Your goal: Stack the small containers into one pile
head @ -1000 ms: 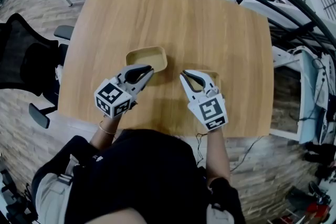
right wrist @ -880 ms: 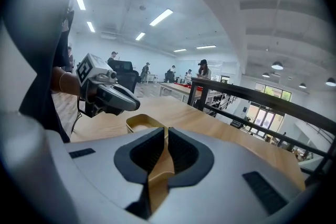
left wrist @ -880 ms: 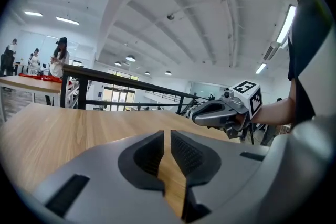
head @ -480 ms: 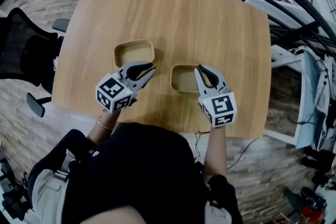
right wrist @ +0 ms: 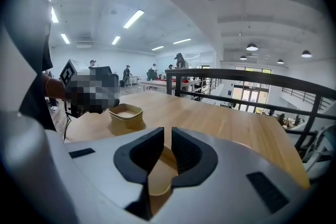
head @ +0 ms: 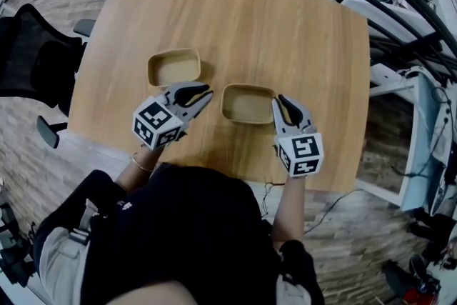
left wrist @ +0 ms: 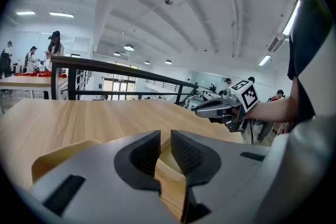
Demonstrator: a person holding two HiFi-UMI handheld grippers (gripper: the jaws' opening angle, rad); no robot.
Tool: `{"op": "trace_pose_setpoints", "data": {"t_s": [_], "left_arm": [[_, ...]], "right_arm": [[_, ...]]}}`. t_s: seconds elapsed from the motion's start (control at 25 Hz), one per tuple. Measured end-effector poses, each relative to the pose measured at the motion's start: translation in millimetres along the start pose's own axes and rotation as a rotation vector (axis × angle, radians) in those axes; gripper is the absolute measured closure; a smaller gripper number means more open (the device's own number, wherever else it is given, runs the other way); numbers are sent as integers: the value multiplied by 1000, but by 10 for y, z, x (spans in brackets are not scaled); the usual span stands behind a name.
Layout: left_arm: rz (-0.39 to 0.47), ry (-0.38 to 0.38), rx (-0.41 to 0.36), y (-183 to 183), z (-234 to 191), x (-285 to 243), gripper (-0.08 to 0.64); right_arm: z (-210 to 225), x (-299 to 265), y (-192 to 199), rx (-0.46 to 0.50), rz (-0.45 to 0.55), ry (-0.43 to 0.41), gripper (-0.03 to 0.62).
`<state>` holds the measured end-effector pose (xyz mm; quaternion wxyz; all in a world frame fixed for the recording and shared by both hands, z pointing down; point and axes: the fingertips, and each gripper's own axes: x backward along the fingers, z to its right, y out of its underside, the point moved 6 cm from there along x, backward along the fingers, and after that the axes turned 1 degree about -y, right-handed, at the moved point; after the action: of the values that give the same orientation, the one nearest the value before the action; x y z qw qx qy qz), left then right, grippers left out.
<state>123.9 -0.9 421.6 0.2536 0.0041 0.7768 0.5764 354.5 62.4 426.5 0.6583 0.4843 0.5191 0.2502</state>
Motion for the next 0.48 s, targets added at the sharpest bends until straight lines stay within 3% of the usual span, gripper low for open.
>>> {"op": "trace_pose_setpoints", "data": {"t_s": [0.28, 0.48], "left_arm": [[-34, -36, 28, 141, 94, -170, 509], [-62, -62, 87, 278, 140, -293, 446]], "right_arm": [[119, 26, 241, -48, -36, -20, 560], [216, -40, 455, -71, -73, -52, 551]]}}
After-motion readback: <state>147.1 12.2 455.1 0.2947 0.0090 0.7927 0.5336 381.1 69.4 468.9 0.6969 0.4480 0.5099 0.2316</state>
